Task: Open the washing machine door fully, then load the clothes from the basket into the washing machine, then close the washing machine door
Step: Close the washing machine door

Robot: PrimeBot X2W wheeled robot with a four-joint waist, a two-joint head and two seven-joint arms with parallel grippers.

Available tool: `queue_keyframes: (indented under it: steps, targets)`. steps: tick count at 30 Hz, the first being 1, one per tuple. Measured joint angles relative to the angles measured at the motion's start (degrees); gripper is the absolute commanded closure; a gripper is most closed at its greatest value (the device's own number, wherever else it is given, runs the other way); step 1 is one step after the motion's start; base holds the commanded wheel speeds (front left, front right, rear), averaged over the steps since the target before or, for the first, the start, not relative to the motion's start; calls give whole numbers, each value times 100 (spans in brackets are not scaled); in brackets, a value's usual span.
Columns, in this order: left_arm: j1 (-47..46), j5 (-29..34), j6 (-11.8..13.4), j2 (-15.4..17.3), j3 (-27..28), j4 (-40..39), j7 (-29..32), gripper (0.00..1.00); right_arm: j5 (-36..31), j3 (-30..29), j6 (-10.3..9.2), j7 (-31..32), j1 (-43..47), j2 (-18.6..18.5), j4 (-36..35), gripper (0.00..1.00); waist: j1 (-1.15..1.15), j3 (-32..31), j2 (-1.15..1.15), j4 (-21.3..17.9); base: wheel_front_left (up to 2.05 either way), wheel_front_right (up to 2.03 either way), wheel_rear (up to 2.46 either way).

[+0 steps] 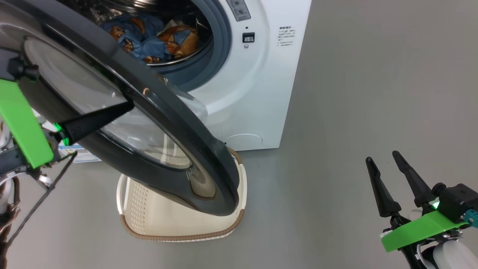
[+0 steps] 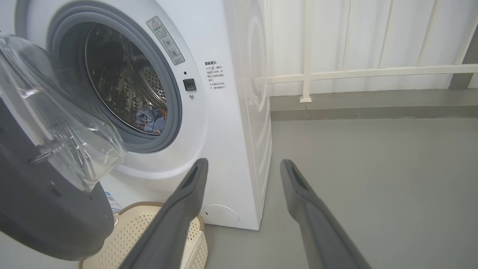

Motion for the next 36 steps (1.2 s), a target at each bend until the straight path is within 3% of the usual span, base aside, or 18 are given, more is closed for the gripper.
queue_keyframes:
  steps: [3, 4, 5, 6, 7, 20, 36]
  targets:
    - [33, 30, 0, -3, 36, -2, -179, 100, -1, 1, 0, 0, 1, 3, 1, 0, 1, -22, 0, 52, 0, 0, 0]
    - [60, 31, -1, -1, 51, -12, -236, 93, -1, 2, 0, 0, 1, 4, 1, 0, 0, -31, 0, 73, 0, 0, 0]
    - [107, 31, -2, 4, 79, -20, -305, 77, -1, 3, 0, 0, 1, 4, 1, 0, 0, -41, 0, 95, 0, 0, 0]
    - [169, 31, -9, 15, 110, -23, -355, 53, -1, 4, 0, 0, 2, 5, 1, 0, 0, -51, 0, 118, 0, 0, 0]
    - [248, 35, -9, 36, 138, -27, -420, 0, -2, 5, 0, 0, 2, 5, 1, 0, 0, -62, 0, 141, 0, 0, 0]
    - [1457, 135, -9, 196, 557, -120, -1713, 0, -114, 33, 0, 0, 72, 23, 11, 0, 0, -283, 0, 388, 0, 0, 0]
    - [2572, 380, -9, 182, 235, 10, -3722, 0, -114, 47, 0, 0, 232, 63, 35, 0, 0, -431, 0, 609, 0, 0, 0]
